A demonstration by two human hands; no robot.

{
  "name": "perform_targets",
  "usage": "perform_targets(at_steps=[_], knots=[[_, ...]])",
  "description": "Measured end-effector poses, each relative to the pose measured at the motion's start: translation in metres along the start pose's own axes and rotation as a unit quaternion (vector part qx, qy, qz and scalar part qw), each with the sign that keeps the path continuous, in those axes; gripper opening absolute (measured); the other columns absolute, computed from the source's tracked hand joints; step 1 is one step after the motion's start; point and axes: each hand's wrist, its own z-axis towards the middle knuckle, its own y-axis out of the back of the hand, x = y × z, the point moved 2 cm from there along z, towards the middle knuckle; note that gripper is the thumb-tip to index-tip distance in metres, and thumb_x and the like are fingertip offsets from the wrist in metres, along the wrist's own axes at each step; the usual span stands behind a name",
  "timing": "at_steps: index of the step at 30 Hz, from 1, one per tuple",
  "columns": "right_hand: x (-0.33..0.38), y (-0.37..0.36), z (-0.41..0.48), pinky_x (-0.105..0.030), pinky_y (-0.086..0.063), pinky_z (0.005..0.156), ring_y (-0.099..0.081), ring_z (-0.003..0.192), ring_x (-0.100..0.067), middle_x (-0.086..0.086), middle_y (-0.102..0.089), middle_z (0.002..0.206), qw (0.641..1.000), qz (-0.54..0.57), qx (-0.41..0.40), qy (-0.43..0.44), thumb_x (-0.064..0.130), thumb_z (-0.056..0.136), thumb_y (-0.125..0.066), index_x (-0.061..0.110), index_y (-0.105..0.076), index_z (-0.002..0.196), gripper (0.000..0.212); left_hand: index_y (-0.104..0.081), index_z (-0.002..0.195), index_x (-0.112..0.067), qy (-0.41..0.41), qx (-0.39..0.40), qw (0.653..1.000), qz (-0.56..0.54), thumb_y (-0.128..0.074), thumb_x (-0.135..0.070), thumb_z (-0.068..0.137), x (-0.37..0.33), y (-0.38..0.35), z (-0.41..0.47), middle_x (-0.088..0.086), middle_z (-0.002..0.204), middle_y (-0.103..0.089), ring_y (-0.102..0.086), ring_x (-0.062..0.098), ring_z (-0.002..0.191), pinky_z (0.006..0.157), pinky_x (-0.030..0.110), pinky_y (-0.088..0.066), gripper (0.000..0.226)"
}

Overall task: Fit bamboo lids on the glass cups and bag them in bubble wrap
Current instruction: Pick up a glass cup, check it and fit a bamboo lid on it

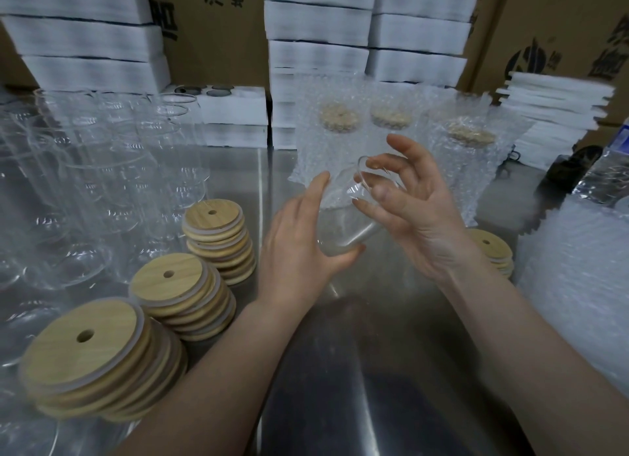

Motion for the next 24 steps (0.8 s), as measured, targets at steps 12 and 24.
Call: perform_targets(at_steps=[12, 24], knots=[[-0.001, 0.004, 0.0, -0.048, -0.056, 0.087, -0.061, 0.093, -0.021, 0.0, -0.057, 0.085, 0.993, 0.045, -0.104, -0.024, 0.018, 0.075, -0.072, 0.022, -0.055, 0.121, 0.049, -0.037, 0.145, -0.026, -0.094, 0.001, 0.99, 0.108, -0.083, -0.046, 0.068, -0.002, -0.004, 0.002, 0.007, 0.126, -0.057, -0.053, 0.025, 0.116, 0.094, 0.04, -0.042, 0.092], [-0.019, 0.0, 0.002, -0.038, -0.052, 0.095, -0.062, 0.099, -0.022, -0.005, -0.065, 0.088, 0.996, 0.042, -0.075, -0.012, 0.015, 0.093, -0.054, 0.011, -0.059, 0.091, 0.007, -0.026, 0.14, -0.044, 0.109, 0.006, 0.978, -0.178, -0.072, -0.07, 0.058, 0.0, 0.001, 0.003, -0.017, 0.125, -0.055, -0.057, -0.001, 0.108, 0.086, 0.018, -0.047, 0.097]])
